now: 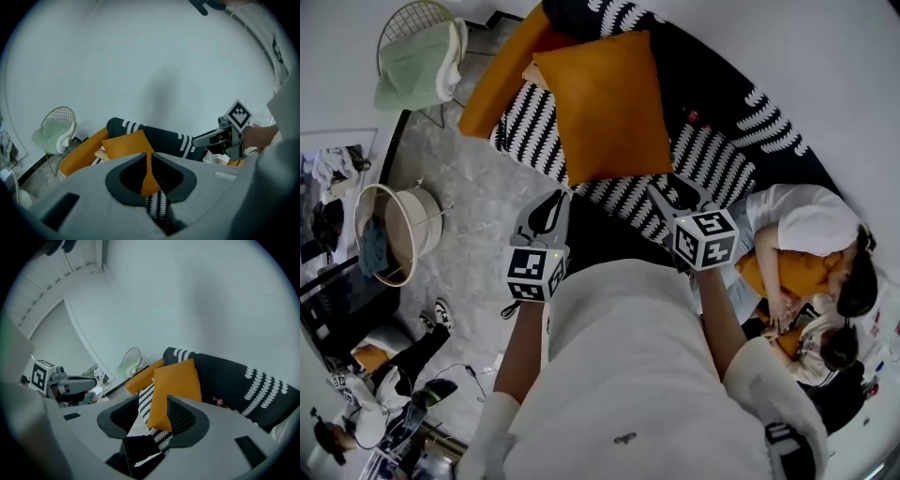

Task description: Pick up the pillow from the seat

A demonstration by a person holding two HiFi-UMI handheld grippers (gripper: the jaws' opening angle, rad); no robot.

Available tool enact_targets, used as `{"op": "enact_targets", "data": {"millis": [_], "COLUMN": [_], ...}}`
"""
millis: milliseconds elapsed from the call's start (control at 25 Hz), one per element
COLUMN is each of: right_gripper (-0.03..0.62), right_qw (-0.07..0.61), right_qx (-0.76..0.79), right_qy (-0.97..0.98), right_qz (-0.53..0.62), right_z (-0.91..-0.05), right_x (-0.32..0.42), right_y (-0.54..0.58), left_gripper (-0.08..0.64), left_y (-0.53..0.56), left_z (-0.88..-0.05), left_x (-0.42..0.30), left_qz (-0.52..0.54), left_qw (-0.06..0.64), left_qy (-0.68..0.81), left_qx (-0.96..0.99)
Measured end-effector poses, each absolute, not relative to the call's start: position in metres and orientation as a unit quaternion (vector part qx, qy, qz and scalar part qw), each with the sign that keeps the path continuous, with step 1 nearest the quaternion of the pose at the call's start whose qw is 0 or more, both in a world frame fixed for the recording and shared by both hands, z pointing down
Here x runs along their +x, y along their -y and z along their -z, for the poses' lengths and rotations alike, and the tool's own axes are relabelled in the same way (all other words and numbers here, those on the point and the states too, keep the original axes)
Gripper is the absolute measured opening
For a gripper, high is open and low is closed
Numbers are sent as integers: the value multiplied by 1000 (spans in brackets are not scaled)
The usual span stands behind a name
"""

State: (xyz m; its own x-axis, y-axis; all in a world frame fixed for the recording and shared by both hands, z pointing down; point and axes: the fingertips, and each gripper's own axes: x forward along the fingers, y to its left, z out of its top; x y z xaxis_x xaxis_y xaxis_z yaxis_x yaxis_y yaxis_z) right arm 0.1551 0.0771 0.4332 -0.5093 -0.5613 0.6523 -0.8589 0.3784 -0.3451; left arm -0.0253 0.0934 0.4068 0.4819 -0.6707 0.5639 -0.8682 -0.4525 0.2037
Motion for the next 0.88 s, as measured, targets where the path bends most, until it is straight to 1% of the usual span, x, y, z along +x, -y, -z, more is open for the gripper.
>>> {"op": "enact_targets", "data": {"millis": [200, 320, 480, 560, 720, 880], "right_gripper": [188, 217, 254, 263, 286, 308], "right_qw": [243, 261, 275, 279, 286, 301], "right_qx": [443, 442, 422, 421, 423, 427], "right_qy": [793, 789, 782, 776, 767, 755], "right_qz": [-339, -338, -366, -378, -389, -397], "right_z": [-451, -467, -491, -501, -521, -541], "right_x": [157, 157, 153, 154, 153, 156], "right_y": [-57, -42, -29, -24, -2, 15], "left_gripper": [46, 77, 107, 120, 182, 207], "left_y": [-73, -55, -32, -24, 0, 16], "left_z": [-433, -447, -464, -472, -491, -512], "left_x": [-29, -32, -35, -34, -39, -37], "left_qz": [-212, -218, -220, -220, -220, -228], "left_qw": [259, 263, 274, 283, 294, 311], "left_qy": [458, 449, 442, 434, 427, 412], "left_qx": [824, 825, 825, 827, 826, 826]}}
